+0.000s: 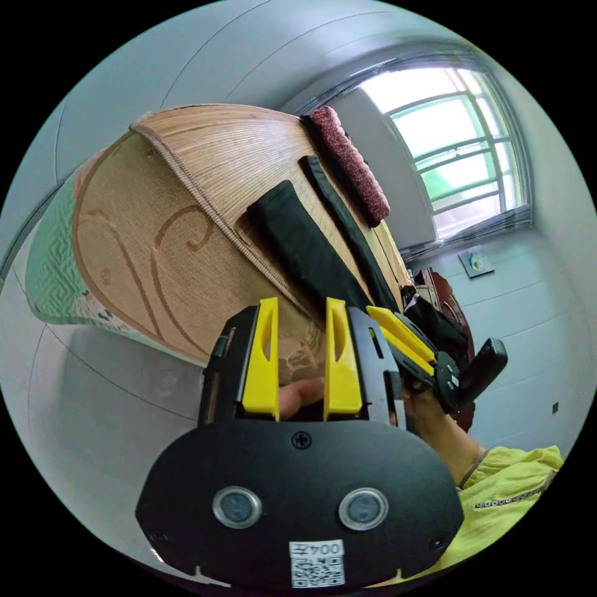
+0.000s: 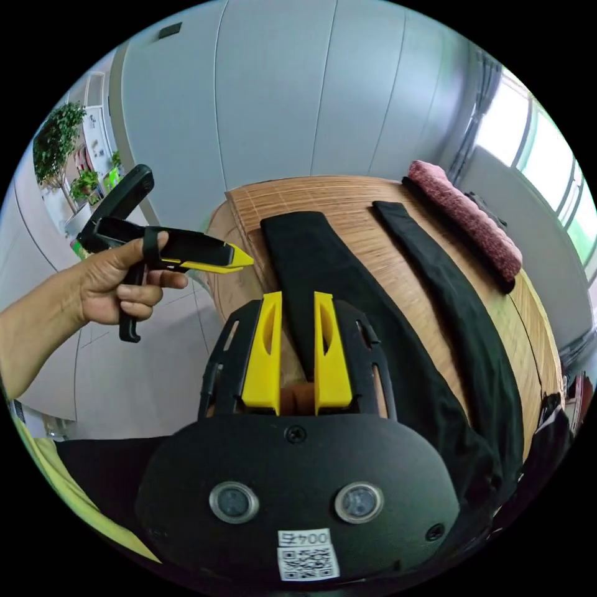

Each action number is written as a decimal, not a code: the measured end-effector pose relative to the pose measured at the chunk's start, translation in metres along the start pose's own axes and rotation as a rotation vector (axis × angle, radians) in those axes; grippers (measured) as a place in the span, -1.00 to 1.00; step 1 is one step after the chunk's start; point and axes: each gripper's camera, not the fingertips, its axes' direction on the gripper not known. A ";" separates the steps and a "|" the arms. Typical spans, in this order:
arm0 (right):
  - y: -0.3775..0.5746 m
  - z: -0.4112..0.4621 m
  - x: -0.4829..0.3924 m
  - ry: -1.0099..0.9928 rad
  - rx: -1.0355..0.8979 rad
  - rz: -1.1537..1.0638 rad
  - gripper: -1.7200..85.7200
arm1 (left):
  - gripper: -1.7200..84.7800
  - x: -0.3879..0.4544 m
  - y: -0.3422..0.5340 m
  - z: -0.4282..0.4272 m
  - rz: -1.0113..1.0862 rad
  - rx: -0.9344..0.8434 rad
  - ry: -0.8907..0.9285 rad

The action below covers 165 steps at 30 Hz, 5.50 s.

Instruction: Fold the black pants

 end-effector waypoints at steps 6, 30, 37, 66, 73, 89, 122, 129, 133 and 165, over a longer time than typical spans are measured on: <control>-0.019 0.045 0.002 -0.015 -0.109 -0.090 -0.74 | -0.69 -0.005 -0.011 -0.004 -0.026 0.004 0.066; 0.061 -0.042 0.120 0.002 0.024 0.216 -0.76 | -0.79 0.007 -0.057 0.072 -0.121 -0.065 0.031; 0.235 -0.079 0.251 -0.001 -0.086 0.584 -0.82 | -0.82 0.006 -0.055 0.083 -0.117 -0.063 0.030; 0.575 -0.303 0.581 0.246 -0.282 0.687 -0.68 | -0.81 0.015 -0.051 0.116 -0.195 -0.076 -0.013; 0.590 -0.297 0.616 0.055 -0.282 0.749 -0.91 | -0.81 0.015 -0.050 0.118 -0.202 -0.084 -0.021; 0.773 -0.434 0.529 0.339 0.314 1.400 -0.76 | -0.82 0.004 -0.041 0.114 -0.235 -0.072 0.024; 0.869 -0.400 0.433 0.006 0.447 1.530 -0.87 | -0.83 -0.020 -0.012 0.098 -0.173 0.022 0.155; 0.840 -0.460 0.432 0.020 0.536 1.456 -0.90 | -0.82 0.004 -0.014 0.063 -0.041 0.056 0.151; 0.841 -0.492 0.420 -0.085 0.610 1.509 -0.91 | -0.82 0.009 -0.008 0.029 0.038 0.033 0.153; 0.788 -0.385 0.629 -0.124 0.797 2.072 -0.88 | -0.82 0.144 -0.264 0.245 -0.204 -0.124 -0.119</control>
